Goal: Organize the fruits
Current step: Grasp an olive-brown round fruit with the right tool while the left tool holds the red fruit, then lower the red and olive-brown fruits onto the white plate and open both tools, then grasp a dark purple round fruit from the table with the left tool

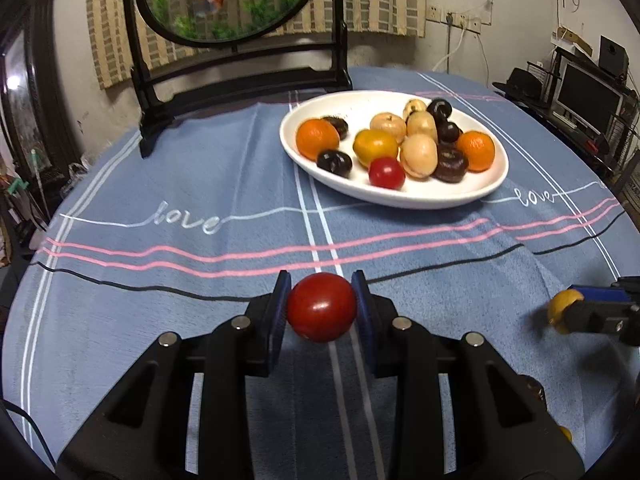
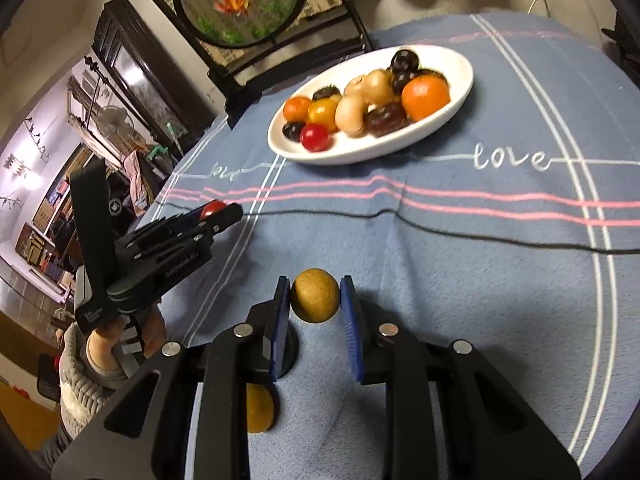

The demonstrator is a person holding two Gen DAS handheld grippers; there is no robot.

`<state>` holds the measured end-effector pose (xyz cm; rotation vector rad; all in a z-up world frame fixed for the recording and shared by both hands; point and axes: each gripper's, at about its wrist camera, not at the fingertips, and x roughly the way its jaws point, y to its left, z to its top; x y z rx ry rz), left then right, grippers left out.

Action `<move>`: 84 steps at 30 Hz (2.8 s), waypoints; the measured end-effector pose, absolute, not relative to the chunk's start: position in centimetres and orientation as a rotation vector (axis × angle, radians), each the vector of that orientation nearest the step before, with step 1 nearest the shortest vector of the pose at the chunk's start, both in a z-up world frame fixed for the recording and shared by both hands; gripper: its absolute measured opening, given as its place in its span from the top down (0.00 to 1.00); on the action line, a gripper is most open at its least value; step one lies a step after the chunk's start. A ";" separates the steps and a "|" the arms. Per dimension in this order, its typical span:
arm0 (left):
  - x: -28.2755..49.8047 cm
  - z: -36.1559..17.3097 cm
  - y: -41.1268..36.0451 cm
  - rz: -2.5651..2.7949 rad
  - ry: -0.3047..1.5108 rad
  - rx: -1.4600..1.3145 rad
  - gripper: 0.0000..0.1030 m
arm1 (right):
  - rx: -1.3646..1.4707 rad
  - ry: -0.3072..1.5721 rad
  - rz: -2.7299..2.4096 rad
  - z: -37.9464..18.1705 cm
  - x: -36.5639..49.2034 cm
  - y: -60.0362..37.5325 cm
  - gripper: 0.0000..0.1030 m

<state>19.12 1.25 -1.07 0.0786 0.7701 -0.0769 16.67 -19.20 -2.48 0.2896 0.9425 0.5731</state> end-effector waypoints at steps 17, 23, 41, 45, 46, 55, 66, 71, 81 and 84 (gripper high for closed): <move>20.0 1.5 0.5 -0.044 0.691 0.101 0.70 | 0.338 0.822 0.482 1.1 18.0 -21.3 0.75; 24.3 2.3 -2.0 -0.058 0.679 0.141 0.70 | 0.277 0.797 0.427 3.6 23.3 -19.7 0.75; 31.8 0.0 -3.8 -0.072 0.661 0.122 0.40 | 0.223 0.811 0.333 0.0 33.1 -17.9 0.72; 31.3 0.3 -4.2 -0.069 0.638 0.148 0.34 | 0.220 0.812 0.321 0.2 32.8 -18.0 0.33; 31.1 0.4 -4.3 -0.070 0.633 0.150 0.33 | 0.222 0.778 0.310 0.6 32.3 -18.3 0.26; 26.7 2.2 -3.8 -0.087 0.602 0.159 0.31 | 0.296 0.714 0.348 3.4 27.3 -20.3 0.26; 16.3 1.3 -3.9 -0.186 0.634 0.224 0.28 | 0.213 0.775 0.462 1.9 12.3 -21.0 0.26; 13.8 -0.6 -4.8 -0.258 0.704 0.253 0.28 | 0.089 0.890 0.573 -0.7 7.0 -18.3 0.26; 13.2 -2.0 -6.1 -0.324 0.756 0.262 0.30 | -0.111 0.961 0.641 -3.6 6.8 -12.4 0.34; 12.9 -1.9 -6.3 -0.358 0.757 0.262 0.39 | -0.156 0.961 0.628 -4.1 7.0 -11.9 0.54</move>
